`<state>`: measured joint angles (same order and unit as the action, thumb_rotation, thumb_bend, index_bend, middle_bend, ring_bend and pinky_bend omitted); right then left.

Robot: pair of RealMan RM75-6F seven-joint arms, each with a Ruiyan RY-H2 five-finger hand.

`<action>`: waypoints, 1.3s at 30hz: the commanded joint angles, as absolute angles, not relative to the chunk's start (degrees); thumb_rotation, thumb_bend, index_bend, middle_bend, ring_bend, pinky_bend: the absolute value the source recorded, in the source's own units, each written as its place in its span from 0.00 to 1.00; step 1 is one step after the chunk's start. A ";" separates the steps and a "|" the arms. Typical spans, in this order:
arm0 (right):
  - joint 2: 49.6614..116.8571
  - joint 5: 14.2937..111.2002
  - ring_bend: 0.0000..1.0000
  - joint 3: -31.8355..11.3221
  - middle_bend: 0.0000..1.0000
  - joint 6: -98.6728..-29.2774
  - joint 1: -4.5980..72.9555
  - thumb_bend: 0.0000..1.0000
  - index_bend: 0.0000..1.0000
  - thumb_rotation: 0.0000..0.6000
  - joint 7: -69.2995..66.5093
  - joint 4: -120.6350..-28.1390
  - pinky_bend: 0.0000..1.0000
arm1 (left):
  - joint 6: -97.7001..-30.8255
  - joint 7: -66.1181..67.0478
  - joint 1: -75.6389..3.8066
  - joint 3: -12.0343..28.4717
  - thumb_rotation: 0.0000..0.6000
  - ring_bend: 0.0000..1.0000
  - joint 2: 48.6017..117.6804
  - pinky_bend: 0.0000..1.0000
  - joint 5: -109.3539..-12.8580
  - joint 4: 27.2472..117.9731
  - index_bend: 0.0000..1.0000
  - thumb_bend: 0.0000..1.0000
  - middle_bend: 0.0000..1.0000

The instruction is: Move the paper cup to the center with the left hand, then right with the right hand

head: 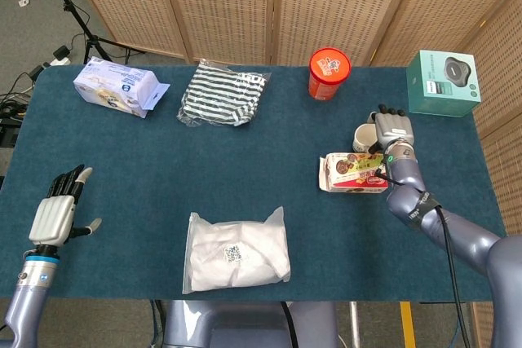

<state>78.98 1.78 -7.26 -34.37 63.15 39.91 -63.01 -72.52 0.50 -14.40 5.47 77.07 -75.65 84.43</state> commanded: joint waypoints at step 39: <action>64.06 36.71 0.00 -3.42 0.00 -63.16 53.90 0.16 0.00 1.00 27.08 -98.00 0.00 | -75.61 0.00 -13.46 5.67 1.00 0.00 76.33 0.00 -77.28 85.29 0.00 0.21 0.00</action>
